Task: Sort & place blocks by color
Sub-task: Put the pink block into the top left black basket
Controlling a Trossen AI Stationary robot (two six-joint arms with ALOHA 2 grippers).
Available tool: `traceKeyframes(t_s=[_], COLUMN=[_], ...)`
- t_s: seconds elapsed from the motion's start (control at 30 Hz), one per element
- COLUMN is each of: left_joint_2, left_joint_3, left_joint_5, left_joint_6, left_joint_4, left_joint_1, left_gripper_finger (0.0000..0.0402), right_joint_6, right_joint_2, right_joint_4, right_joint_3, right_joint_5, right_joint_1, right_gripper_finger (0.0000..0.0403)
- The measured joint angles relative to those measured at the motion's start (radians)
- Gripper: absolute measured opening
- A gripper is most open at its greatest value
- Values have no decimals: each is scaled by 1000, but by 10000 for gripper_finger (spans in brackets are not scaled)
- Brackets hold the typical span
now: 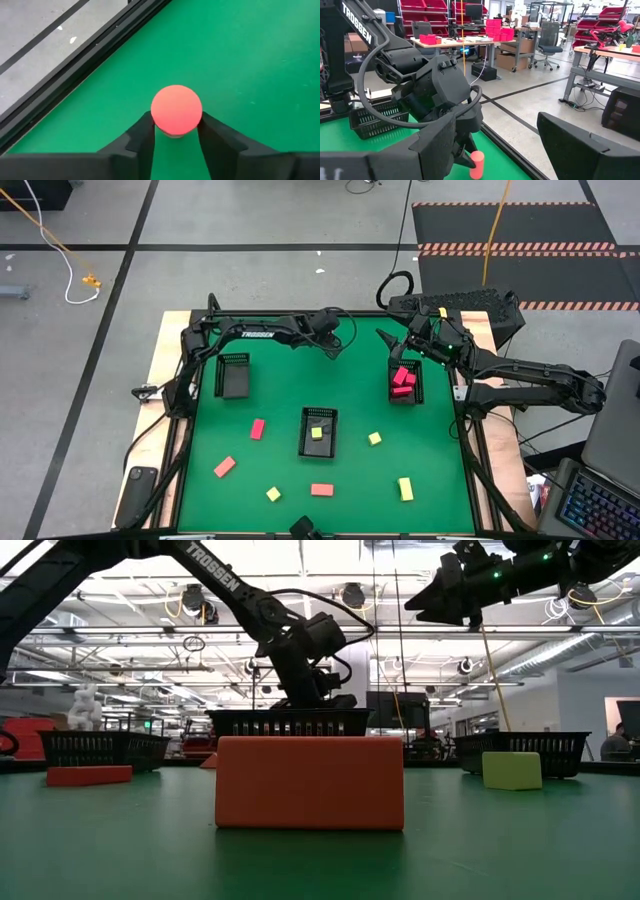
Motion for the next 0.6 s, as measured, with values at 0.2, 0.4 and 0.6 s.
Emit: traceKeyframes(t_s=[0.2,0.4,0.6], left_joint_2=[0,-14,-14], left_joint_3=[0,2,2], left_joint_5=[0,1,19], left_joint_6=[30,40,56], left_joint_4=[-4,-22,-46], left_joint_1=[-1,-1,-3], left_gripper_finger=[75,11,18], right_joint_6=[-8,-10,-24], right_joint_2=[0,0,0], right_joint_4=[0,-1,-20], right_joint_3=[0,0,0], right_joint_5=[0,0,2], right_joint_1=[0,0,0], right_gripper_finger=[274,274,274])
